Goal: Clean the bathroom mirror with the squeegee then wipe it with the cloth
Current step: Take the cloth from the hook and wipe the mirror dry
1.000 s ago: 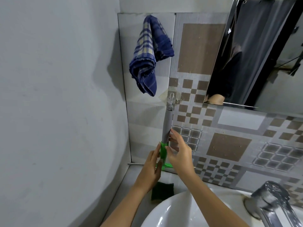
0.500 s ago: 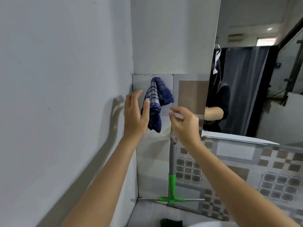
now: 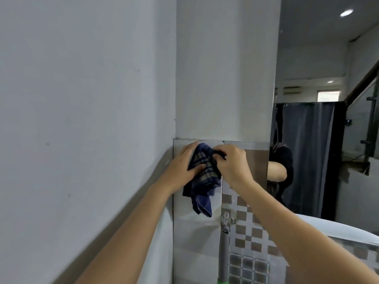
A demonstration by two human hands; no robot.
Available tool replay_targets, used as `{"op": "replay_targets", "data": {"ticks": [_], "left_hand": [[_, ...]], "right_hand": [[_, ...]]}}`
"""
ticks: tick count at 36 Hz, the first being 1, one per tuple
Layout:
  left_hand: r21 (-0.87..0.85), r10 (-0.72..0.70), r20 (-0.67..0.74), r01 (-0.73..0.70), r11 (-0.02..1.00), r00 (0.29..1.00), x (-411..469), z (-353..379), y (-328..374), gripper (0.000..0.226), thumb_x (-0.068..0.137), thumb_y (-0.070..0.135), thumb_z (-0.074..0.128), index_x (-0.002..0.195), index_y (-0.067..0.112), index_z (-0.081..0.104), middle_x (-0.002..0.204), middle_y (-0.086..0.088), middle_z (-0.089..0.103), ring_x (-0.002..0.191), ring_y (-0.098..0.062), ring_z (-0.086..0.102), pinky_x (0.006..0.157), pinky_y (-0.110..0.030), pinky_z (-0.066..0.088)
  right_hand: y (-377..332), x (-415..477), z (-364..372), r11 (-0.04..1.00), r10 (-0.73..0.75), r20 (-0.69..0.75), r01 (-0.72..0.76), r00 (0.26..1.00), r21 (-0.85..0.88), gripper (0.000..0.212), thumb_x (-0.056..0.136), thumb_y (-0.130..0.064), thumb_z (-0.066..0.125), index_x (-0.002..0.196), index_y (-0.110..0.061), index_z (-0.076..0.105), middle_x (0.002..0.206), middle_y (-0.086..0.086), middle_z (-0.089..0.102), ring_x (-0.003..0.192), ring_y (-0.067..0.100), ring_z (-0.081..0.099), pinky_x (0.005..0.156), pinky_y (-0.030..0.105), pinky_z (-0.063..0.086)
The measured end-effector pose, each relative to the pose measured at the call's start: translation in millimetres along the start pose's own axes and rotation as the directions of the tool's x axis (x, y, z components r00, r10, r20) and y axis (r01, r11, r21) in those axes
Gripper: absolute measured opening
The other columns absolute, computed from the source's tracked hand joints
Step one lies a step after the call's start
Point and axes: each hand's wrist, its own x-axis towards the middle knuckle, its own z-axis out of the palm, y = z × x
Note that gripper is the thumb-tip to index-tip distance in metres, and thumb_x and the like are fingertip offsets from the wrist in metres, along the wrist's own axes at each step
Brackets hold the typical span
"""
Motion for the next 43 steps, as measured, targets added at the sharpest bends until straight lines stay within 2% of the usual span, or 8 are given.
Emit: {"op": "replay_targets", "data": {"ticks": [7, 13, 20, 26, 33, 36, 39, 43], "left_hand": [[-0.160, 0.046, -0.084, -0.059, 0.985, 0.995, 11.8, 2.9, 24.5, 0.077, 0.078, 0.032, 0.072, 0.141, 0.023, 0.028, 0.139, 0.003, 0.043, 0.124, -0.009, 0.043, 0.105, -0.029, 0.037], [-0.145, 0.131, -0.275, -0.176, 0.974, 0.952, 6.7, -8.0, 63.2, 0.072, 0.074, 0.037, 0.075, 0.128, 0.023, 0.028, 0.122, 0.002, 0.047, 0.105, -0.003, 0.049, 0.088, -0.009, 0.040], [-0.416, 0.105, 0.104, -0.052, 0.908, 0.989, -28.4, -14.4, 103.5, 0.039, 0.077, 0.019, 0.074, 0.099, 0.017, 0.042, 0.095, 0.009, 0.054, 0.086, -0.009, 0.058, 0.076, -0.023, 0.052], [-0.516, 0.030, 0.466, 0.244, 0.821, 0.884, -51.2, 3.8, 127.2, 0.018, 0.081, 0.005, 0.067, 0.092, 0.018, 0.064, 0.100, 0.005, 0.063, 0.093, -0.013, 0.061, 0.080, -0.024, 0.050], [-0.670, -0.031, 0.392, 0.309, 0.675, 0.919, -74.3, 34.0, 149.5, 0.036, 0.081, -0.004, 0.062, 0.107, 0.021, 0.064, 0.108, 0.000, 0.065, 0.092, -0.013, 0.065, 0.079, -0.024, 0.053], [-0.759, -0.077, 0.296, 0.283, 0.586, 0.952, -80.9, 44.3, 153.3, 0.039, 0.079, -0.006, 0.061, 0.106, 0.021, 0.065, 0.109, 0.001, 0.065, 0.097, -0.015, 0.064, 0.082, -0.024, 0.052], [-0.795, -0.098, 0.278, 0.287, 0.534, 0.955, -85.2, 51.7, 157.1, 0.044, 0.078, -0.009, 0.059, 0.112, 0.018, 0.064, 0.112, 0.002, 0.066, 0.101, -0.017, 0.064, 0.083, -0.025, 0.052], [-0.797, -0.044, 0.333, 0.306, 0.520, 0.942, -89.8, 62.0, 164.7, 0.046, 0.073, 0.000, 0.062, 0.115, 0.020, 0.063, 0.118, 0.000, 0.064, 0.107, -0.021, 0.062, 0.088, -0.029, 0.051]], "right_hand": [[-33.3, 32.2, -29.6, 0.971, -0.238, -0.112, 0.237, 0.965, -0.023, 0.023, 0.085, 0.004, 0.050, 0.090, -0.006, 0.070, 0.095, 0.011, 0.065, 0.091, 0.025, 0.057, 0.081, 0.033, 0.046], [-50.7, 38.3, -63.4, 0.960, -0.260, -0.186, 0.274, 0.947, 0.052, 0.023, 0.085, 0.004, 0.053, 0.095, -0.007, 0.071, 0.096, 0.008, 0.067, 0.086, 0.017, 0.060, 0.079, 0.022, 0.049], [-37.9, 7.4, -99.4, 0.980, -0.200, -0.089, 0.201, 0.976, 0.004, 0.023, 0.083, 0.002, 0.057, 0.096, -0.010, 0.072, 0.098, 0.006, 0.069, 0.085, 0.012, 0.060, 0.082, 0.024, 0.049], [-29.1, -34.8, -121.7, 0.991, -0.133, -0.033, 0.134, 0.991, 0.013, 0.023, 0.081, 0.002, 0.058, 0.095, -0.008, 0.072, 0.098, 0.004, 0.071, 0.087, 0.008, 0.059, 0.084, 0.018, 0.048], [-0.4, -110.3, -138.2, 0.990, 0.115, -0.006, -0.114, 0.993, 0.086, 0.033, 0.090, -0.015, 0.057, 0.123, -0.013, 0.056, 0.122, 0.007, 0.059, 0.108, 0.017, 0.056, 0.090, 0.029, 0.048], [7.6, -146.5, -141.4, 0.978, 0.189, 0.072, -0.195, 0.979, 0.080, 0.044, 0.093, -0.031, 0.050, 0.136, -0.025, 0.041, 0.133, 0.002, 0.048, 0.111, 0.009, 0.048, 0.091, 0.023, 0.039], [8.1, -171.8, -141.3, 0.932, 0.278, 0.146, -0.303, 0.949, 0.199, 0.048, 0.094, -0.032, 0.046, 0.140, -0.031, 0.032, 0.115, -0.004, 0.057, 0.091, 0.003, 0.058, 0.078, 0.011, 0.046], [9.8, -182.8, -143.7, 0.847, 0.307, 0.206, -0.365, 0.929, 0.387, 0.039, 0.095, -0.029, 0.046, 0.131, -0.040, 0.034, 0.113, 0.000, 0.063, 0.096, 0.013, 0.064, 0.083, 0.032, 0.055]]}}
